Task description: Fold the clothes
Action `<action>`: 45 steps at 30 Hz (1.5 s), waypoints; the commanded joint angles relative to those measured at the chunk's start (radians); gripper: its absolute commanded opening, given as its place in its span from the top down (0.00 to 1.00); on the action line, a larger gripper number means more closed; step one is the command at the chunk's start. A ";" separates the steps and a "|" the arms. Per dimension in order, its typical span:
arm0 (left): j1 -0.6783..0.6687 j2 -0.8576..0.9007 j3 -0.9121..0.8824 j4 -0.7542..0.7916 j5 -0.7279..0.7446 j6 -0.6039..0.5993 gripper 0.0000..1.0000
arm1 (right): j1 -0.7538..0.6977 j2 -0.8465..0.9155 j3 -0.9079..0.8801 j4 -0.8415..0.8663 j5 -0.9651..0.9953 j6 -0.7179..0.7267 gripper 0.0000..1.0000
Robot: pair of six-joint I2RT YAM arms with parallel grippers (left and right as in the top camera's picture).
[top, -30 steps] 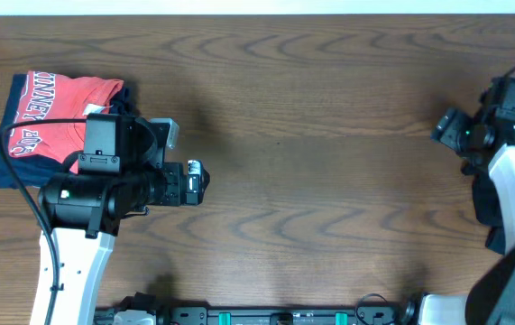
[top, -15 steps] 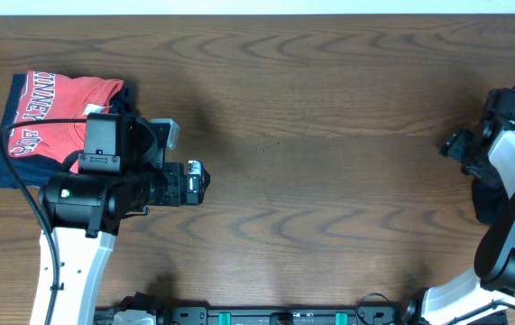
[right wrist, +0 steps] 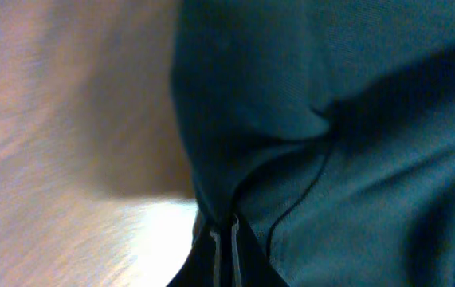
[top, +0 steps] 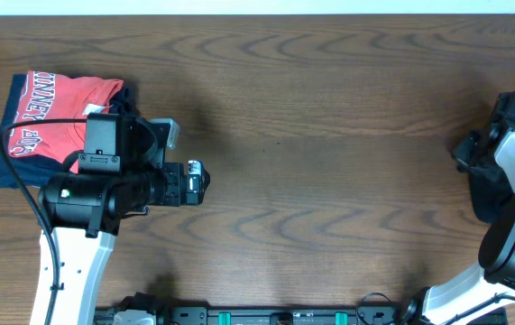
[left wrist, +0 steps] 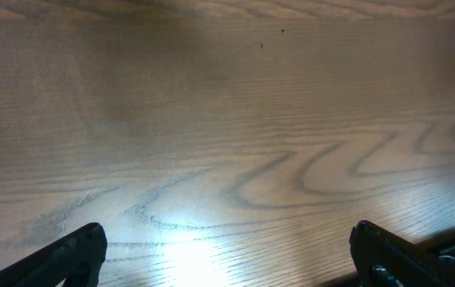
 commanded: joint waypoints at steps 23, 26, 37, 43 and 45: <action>0.003 -0.078 0.278 0.001 -0.215 -0.013 0.02 | 0.940 -0.276 0.067 -0.140 -0.228 0.069 0.53; 0.003 -0.080 0.277 0.005 -0.184 -0.013 0.02 | 0.904 -0.352 0.113 -0.192 -0.144 0.102 0.50; -0.205 0.247 0.276 0.060 -0.073 0.068 0.02 | 0.573 -0.726 0.196 -0.355 -0.124 0.192 0.44; -0.299 0.521 0.276 0.179 -0.137 0.120 0.02 | 0.475 -0.790 0.196 -0.524 -0.110 0.198 0.43; -0.309 0.600 0.276 0.224 -0.137 0.120 0.02 | 0.457 -0.785 0.194 -0.566 -0.105 0.198 0.40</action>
